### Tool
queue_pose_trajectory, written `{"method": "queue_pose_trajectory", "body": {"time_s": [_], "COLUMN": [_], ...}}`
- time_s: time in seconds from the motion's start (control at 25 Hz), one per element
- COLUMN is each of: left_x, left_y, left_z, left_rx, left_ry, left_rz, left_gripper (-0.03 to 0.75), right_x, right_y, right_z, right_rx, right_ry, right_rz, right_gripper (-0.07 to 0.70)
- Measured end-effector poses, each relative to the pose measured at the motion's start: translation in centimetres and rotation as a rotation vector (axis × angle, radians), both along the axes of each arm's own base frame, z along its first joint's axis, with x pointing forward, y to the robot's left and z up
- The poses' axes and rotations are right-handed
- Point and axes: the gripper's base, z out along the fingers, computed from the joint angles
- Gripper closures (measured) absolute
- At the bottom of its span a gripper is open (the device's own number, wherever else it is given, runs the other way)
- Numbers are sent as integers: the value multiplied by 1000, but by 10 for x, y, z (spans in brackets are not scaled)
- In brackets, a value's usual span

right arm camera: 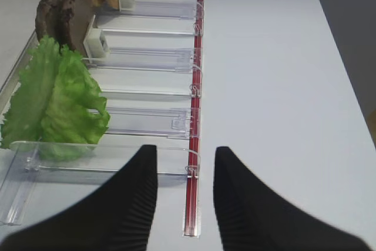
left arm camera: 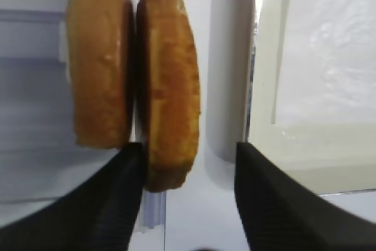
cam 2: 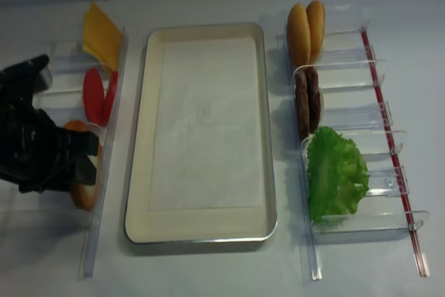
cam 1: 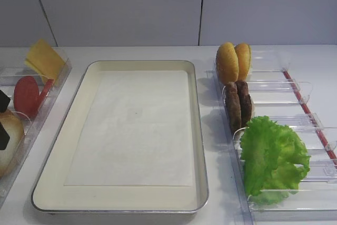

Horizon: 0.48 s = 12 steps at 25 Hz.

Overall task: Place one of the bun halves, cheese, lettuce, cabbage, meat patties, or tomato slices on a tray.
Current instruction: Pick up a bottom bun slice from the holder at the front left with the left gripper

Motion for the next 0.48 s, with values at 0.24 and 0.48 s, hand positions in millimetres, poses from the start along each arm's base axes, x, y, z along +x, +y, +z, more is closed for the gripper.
{"method": "queue_pose_trajectory", "body": {"time_s": [0.24, 0.48], "left_x": [5, 12], "left_y": [0, 0], "left_z": [-5, -12], "left_rx": [-2, -5], "left_ry": [2, 10], "left_rz": [7, 11], "left_gripper": [383, 422], "right_x": [0, 0], "right_y": [0, 0], "right_z": [0, 0], "right_rx": [1, 1], "right_ry": [0, 0], "right_rz": [0, 0], "right_gripper": [363, 363]}}
